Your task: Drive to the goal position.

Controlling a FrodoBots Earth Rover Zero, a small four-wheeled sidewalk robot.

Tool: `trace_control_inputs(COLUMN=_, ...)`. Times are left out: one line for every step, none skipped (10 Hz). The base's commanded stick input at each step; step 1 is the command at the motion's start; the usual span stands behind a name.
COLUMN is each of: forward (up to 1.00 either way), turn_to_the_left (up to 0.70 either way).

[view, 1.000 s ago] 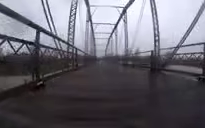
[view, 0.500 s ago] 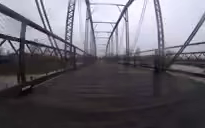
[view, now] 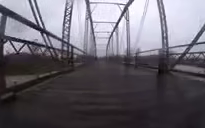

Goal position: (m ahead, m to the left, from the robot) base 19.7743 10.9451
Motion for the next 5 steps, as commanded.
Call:
trace_control_inputs(forward=1.00, turn_to_the_left=0.00)
trace_control_inputs(forward=1.00, turn_to_the_left=0.00)
trace_control_inputs(forward=1.00, turn_to_the_left=0.00)
trace_control_inputs(forward=1.00, turn_to_the_left=0.00)
trace_control_inputs(forward=1.00, turn_to_the_left=0.00)
